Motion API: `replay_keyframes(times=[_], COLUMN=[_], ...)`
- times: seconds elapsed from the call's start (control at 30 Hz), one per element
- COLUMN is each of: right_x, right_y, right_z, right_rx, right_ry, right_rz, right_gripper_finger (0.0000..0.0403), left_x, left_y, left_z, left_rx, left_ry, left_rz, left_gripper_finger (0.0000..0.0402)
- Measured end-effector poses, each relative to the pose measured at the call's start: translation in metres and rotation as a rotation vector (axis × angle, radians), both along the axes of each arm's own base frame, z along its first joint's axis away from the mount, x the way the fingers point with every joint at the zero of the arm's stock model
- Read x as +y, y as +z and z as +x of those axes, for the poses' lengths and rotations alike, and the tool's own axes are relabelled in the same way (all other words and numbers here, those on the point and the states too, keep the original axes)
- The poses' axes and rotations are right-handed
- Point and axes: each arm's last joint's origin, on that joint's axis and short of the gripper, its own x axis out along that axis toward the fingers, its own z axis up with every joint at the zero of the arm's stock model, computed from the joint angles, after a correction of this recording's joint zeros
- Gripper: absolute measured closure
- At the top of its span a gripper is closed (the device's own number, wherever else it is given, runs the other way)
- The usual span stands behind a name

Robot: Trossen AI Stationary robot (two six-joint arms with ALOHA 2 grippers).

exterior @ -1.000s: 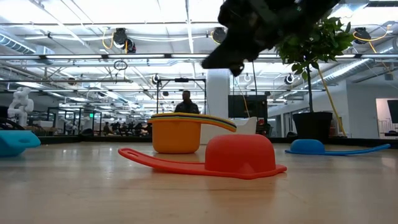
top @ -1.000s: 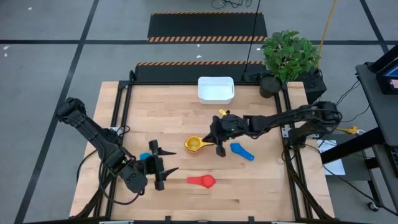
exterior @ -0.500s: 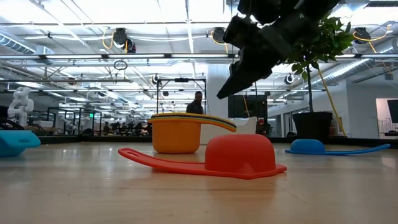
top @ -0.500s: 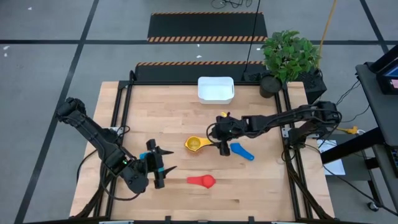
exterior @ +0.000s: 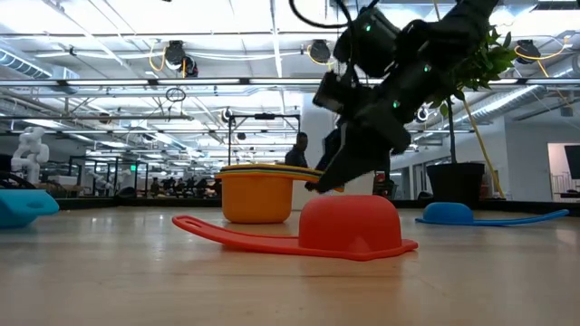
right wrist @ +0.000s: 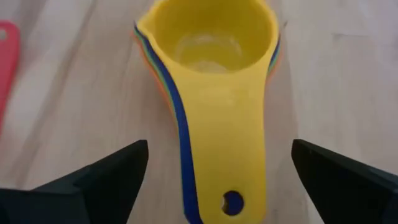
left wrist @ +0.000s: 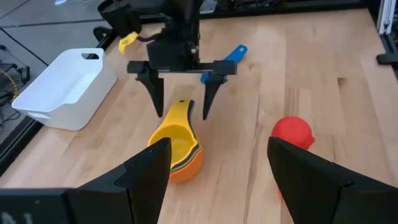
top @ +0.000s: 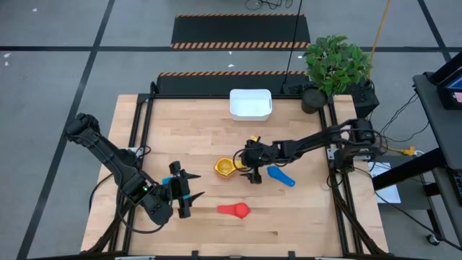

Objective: Nest measuring cups in basket
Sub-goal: Stack the yellow measuring cup into the dark blue measuring cup

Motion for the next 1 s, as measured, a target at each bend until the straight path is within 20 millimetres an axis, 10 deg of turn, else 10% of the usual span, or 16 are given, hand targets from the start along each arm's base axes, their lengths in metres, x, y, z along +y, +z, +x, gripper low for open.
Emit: replay_keyframes(times=[0.23,1.0], right_x=[0.002,0.004], right_y=[-0.004,0.002], right_z=[0.0,-0.002], right_rx=[0.017,0.012], right_ry=[0.006,-0.013], right_rz=[-0.001,0.028], right_gripper_finger=[0.0023,0.0233], left_x=[0.001,0.015], left_y=[-0.001,-0.001], left_z=[-0.001,0.009], left_rx=[0.02,0.035], left_ry=[-0.014,0.022], left_rz=[0.035,0.057], left_gripper_finger=[0.0133,0.0133])
